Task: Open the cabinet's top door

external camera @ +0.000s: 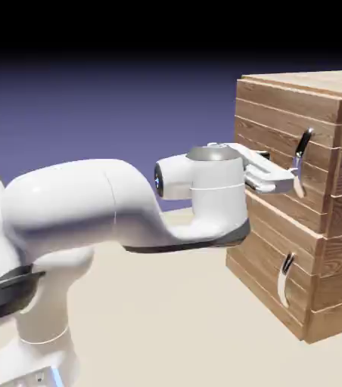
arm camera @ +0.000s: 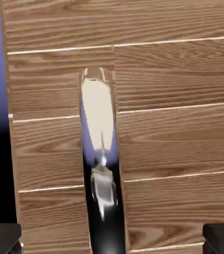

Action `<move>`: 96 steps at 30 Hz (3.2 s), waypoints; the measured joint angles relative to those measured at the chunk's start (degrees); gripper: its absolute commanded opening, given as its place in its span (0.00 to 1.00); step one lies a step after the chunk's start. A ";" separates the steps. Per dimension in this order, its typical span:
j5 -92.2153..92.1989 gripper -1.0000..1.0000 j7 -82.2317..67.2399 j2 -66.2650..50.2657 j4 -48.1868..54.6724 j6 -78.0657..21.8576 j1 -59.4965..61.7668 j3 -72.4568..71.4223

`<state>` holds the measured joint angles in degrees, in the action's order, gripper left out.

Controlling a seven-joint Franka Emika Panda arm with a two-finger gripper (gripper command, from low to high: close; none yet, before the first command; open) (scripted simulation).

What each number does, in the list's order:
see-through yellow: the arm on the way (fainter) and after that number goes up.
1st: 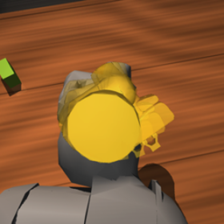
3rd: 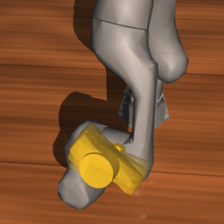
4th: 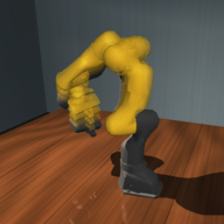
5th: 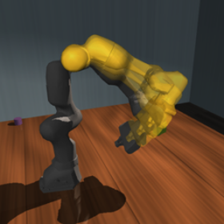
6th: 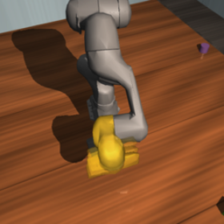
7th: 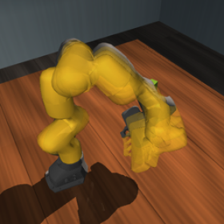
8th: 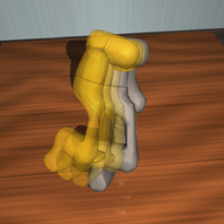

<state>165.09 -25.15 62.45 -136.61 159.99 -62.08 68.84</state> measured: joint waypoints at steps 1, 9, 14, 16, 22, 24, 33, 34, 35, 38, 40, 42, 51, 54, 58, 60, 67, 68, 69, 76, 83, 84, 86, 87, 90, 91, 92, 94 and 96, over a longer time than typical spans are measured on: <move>0.00 0.50 0.00 0.00 0.00 0.00 0.00 0.00; 0.89 0.00 2.15 -3.72 6.25 -2.37 -7.92 3.84; 0.91 0.00 12.96 -12.09 -0.11 -6.50 2.46 -3.80; 0.91 0.00 17.25 -15.28 -1.70 -7.18 6.62 -7.28; 0.74 0.00 27.82 -22.51 -5.08 -8.15 19.07 -18.52; 0.91 0.00 32.08 -24.88 -5.27 -7.71 23.23 -22.38; -2.13 0.00 39.31 -28.03 -9.27 -8.08 41.83 -40.64; -2.27 0.00 40.35 -28.30 -9.49 -7.90 43.90 -42.71; -3.88 0.00 39.89 -27.86 -10.32 -8.14 45.81 -44.77; -11.37 0.00 34.80 -24.92 -13.80 -9.91 49.27 -49.12; -16.35 0.00 31.69 -22.93 -16.02 -11.16 51.34 -52.07; -21.33 0.00 28.72 -20.92 -18.13 -12.48 53.10 -54.94; -43.75 0.00 16.86 -12.34 -25.85 -19.50 57.19 -67.18; -51.22 0.00 13.41 -9.93 -27.67 -22.54 57.18 -71.15; -61.19 0.00 9.33 -7.41 -29.39 -27.46 56.20 -76.61; -66.17 0.00 7.57 -6.55 -29.88 -30.36 55.39 -79.50; -83.64 0.00 3.43 -6.73 -28.83 -43.16 52.05 -91.09; -86.13 0.00 3.13 -7.27 -28.21 -45.35 51.70 -92.99; -88.62 0.00 2.91 -7.97 -27.44 -47.66 51.43 -94.97; -103.64 0.00 3.41 -16.29 -18.15 -64.89 53.43 -109.48; -112.51 0.00 6.28 -26.99 -4.90 -81.41 62.29 -124.00; -113.29 0.00 6.79 -28.45 -3.01 -83.53 63.93 -126.08; -114.59 0.00 7.82 -31.20 0.60 -87.49 67.38 -130.23; -115.12 0.00 8.33 -32.45 2.30 -89.31 69.17 -132.30; -116.43 0.00 9.63 -35.48 6.82 -93.90 74.83 -138.52; -116.81 0.00 9.98 -36.26 8.17 -95.19 76.78 -140.59; -117.19 0.00 10.26 -36.86 9.44 -96.33 78.79 -142.67; -118.01 0.00 10.57 -37.52 11.76 -98.16 82.93 -146.77; -118.94 0.00 10.52 -37.46 13.86 -99.46 87.08 -150.65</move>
<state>46.16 -14.63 25.00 -122.75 60.53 25.00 -81.81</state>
